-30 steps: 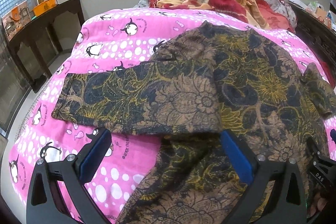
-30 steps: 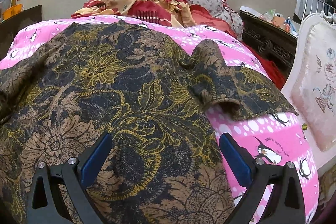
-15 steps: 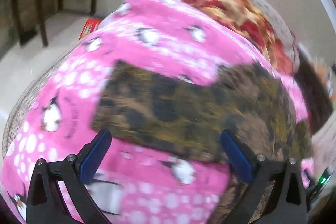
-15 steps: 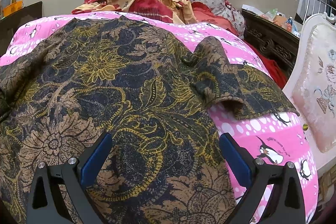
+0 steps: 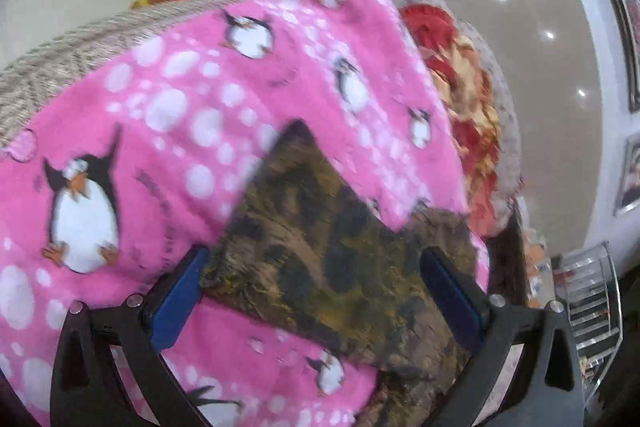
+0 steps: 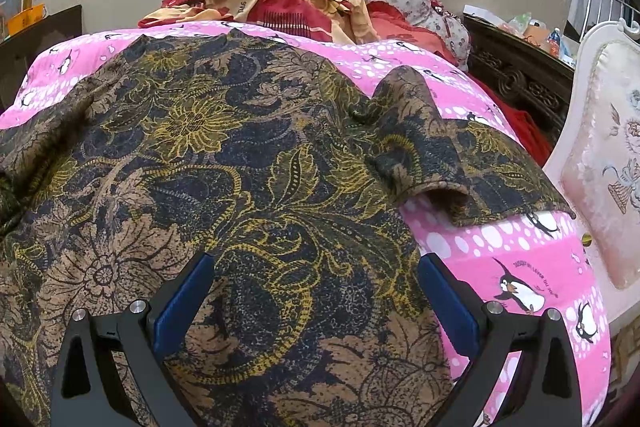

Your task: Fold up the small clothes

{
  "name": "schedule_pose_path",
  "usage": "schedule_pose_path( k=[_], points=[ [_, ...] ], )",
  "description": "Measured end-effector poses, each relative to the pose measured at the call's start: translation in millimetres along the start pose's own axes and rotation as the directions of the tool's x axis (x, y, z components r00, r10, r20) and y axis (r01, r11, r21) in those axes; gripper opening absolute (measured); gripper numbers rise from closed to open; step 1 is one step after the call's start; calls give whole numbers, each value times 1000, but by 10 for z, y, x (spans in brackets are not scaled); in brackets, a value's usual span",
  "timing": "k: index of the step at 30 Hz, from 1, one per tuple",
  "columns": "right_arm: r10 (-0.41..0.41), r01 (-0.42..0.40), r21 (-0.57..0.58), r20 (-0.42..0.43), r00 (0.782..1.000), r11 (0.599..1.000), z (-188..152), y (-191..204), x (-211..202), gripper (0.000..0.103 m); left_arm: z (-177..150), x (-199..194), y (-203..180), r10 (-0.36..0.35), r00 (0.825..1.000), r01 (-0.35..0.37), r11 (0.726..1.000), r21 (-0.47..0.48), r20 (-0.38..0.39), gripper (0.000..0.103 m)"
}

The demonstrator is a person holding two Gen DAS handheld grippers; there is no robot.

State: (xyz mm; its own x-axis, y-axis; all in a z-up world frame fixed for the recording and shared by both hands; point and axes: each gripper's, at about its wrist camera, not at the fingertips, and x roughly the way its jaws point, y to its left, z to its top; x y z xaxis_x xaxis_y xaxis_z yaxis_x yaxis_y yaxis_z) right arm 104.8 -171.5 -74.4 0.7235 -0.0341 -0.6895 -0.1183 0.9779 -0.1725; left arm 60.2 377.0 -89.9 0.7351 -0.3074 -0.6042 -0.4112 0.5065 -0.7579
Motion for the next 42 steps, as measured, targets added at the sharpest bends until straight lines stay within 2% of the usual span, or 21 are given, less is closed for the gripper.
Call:
schedule_pose_path(
  k=[3, 5, 8, 10, 11, 12, 13, 14, 17, 19, 21, 24, 28, 29, 33, 34, 36, 39, 41, 42],
  points=[
    [1, -1, -2, 1, 1000, 1000, 1, -1, -2, 103, -40, 13, -48, -20, 999, 21, 1000, 7, -27, 103],
    [2, -2, -4, -1, 1000, 1000, -3, 2, 2, 103, -15, 12, -48, -13, 1000, 13, 1000, 13, -6, 100],
    [3, -3, -6, -5, 1000, 1000, -6, 14, 8, 103, 66, 78, 7, 57, 998, -58, 998, 1, 18, 80],
    [1, -1, -9, -7, 1000, 1000, -9, 21, 9, 103, 79, 104, 53, 102, 995, -102, 995, -21, 17, 60],
    [0, 0, -10, -7, 1000, 1000, -12, 25, 7, 103, 82, 106, 32, 134, 991, -134, 991, -15, 16, 55],
    [-2, 1, -12, -8, 1000, 1000, -11, 29, 8, 103, 89, 100, 26, 163, 987, -163, 987, -5, 12, 38],
    [-3, 3, -13, -8, 1000, 1000, -10, 34, 9, 103, 78, 96, 16, 197, 980, -197, 980, 10, 1, 9],
    [-4, 3, -14, -9, 1000, 1000, -13, 38, 9, 103, 68, 104, 28, 229, 973, -228, 973, 17, -23, 5],
    [-5, 5, -15, -10, 1000, 1000, -8, 43, 13, 103, 57, -39, -92, 280, 960, -280, 958, 57, 10, 5],
    [-6, 5, -15, -9, 1000, 1000, -9, 43, 14, 103, 88, -319, -277, 292, 952, -301, 947, 108, 98, 5],
    [-7, 7, -16, -9, 1000, 1000, -10, 44, 11, 103, 188, -684, -508, 301, 927, -338, 929, 151, 224, 5],
    [-7, 7, -15, -7, 1000, 1000, -11, 48, 8, 103, 407, -1182, -758, 328, 863, -414, 895, 165, 383, 5],
    [-6, 6, -15, -6, 1000, 1000, -9, 42, 7, 103, 589, -1563, -959, 338, 809, -467, 867, 175, 480, 5],
    [-5, 5, -15, -7, 1000, 1000, -9, 41, 7, 103, 600, -1646, -1018, 338, 789, -482, 859, 175, 513, 5],
    [-1, 1, -13, -8, 1000, 1000, -10, 30, -2, 103, 528, -1661, -1258, 305, 777, -483, 850, 211, 551, 5],
    [0, 0, -12, -8, 1000, 1000, -11, 27, -4, 103, 487, -1619, -1332, 289, 783, -477, 847, 234, 551, 5],
    [0, 0, -13, -6, 1000, 1000, -12, 28, -5, 103, 376, -1443, -1510, 223, 839, -412, 856, 312, 496, 5],
    [-2, 2, -14, -8, 1000, 1000, -13, 31, -1, 103, 3, -994, -1867, 101, 915, -292, 834, 469, 390, 5],
    [-2, 1, -13, -6, 1000, 1000, -12, 32, 0, 103, -295, -572, -2087, 36, 956, -197, 813, 548, 291, 5],
    [-2, 2, -13, -6, 1000, 1000, -15, 26, -2, 103, -429, -385, -2176, 18, 968, -162, 805, 571, 250, 5]
  ],
)
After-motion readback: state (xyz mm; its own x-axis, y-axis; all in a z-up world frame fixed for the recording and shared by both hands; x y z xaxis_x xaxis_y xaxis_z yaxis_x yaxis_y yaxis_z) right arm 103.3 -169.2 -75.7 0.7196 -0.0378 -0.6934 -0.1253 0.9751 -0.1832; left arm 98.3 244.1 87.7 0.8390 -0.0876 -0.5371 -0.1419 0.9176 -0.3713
